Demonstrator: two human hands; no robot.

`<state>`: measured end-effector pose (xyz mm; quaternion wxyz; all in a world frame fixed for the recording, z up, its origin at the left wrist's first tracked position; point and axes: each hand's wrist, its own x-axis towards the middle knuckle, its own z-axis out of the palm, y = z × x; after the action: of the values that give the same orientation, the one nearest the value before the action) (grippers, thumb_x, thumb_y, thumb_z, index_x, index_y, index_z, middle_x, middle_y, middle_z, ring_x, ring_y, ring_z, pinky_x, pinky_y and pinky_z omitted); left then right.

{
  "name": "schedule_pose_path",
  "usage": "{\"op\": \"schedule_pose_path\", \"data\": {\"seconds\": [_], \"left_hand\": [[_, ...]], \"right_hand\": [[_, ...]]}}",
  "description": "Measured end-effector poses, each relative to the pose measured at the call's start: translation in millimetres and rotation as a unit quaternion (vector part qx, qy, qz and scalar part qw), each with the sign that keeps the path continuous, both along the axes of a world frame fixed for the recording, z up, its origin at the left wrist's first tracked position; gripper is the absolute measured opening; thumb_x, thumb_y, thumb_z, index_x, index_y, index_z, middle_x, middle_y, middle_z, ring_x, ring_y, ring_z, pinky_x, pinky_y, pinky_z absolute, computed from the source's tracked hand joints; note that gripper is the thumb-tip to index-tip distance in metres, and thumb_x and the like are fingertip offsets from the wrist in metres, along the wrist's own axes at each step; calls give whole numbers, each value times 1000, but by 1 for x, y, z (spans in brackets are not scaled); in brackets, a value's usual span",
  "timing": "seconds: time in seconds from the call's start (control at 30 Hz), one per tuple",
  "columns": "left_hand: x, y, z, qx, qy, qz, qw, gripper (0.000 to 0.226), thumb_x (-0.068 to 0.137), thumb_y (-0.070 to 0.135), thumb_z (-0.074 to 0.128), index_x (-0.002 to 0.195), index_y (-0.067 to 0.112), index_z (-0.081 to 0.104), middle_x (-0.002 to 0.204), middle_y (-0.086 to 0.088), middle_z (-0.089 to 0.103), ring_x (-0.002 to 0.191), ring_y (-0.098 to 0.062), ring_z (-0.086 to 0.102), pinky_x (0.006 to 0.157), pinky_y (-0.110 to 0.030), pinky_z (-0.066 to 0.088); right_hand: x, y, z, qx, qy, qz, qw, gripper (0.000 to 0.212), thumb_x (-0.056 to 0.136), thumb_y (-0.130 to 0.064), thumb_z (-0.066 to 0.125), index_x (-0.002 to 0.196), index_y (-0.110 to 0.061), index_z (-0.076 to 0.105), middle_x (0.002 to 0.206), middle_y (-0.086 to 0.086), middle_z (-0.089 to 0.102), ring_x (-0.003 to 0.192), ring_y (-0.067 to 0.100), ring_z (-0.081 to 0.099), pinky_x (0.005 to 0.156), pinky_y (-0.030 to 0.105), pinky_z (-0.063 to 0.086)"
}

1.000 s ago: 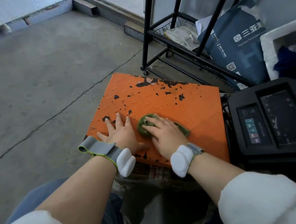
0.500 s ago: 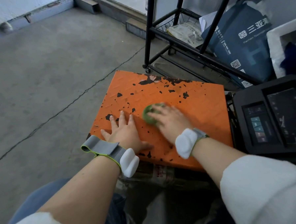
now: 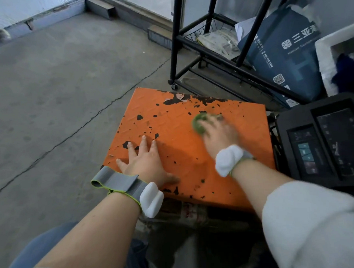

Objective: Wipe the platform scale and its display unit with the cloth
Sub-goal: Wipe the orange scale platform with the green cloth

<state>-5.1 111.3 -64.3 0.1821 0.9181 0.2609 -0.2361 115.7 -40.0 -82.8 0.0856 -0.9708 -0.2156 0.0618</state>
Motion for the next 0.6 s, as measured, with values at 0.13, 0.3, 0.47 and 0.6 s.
{"op": "schedule_pose_path", "data": {"seconds": [0.13,0.3,0.47,0.6], "left_hand": [[11,1,2,-5,-16,-10,1000,119,62,72,67,150,29,0,158,7,-13,146,-28,-12,113,-64,6],[30,-1,-1,-6,-34,-23,999,114,64,73,64,150,29,3,158,9,-11,146,-28,-12,110,-68,6],[28,1,-5,13,-34,-30,999,114,66,75,59,150,27,0,158,8,-12,146,-27,-13,112,-66,4],[34,2,-2,14,-37,-19,999,110,68,76,55,150,27,-1,159,5,-13,146,-27,-13,113,-65,4]], "right_hand": [[22,-17,2,20,11,-195,981,47,97,-20,39,143,-31,35,158,-3,14,144,31,13,119,45,11],[-12,11,-2,1,-2,142,990,47,99,-24,37,145,-33,30,158,-5,16,144,26,16,119,40,4],[48,-31,-2,-11,-20,-96,995,46,97,-23,40,142,-31,35,157,-4,19,143,29,18,118,44,13],[53,-24,0,5,-7,-158,987,48,95,-16,40,142,-26,37,157,1,19,141,33,21,116,47,20]]}}
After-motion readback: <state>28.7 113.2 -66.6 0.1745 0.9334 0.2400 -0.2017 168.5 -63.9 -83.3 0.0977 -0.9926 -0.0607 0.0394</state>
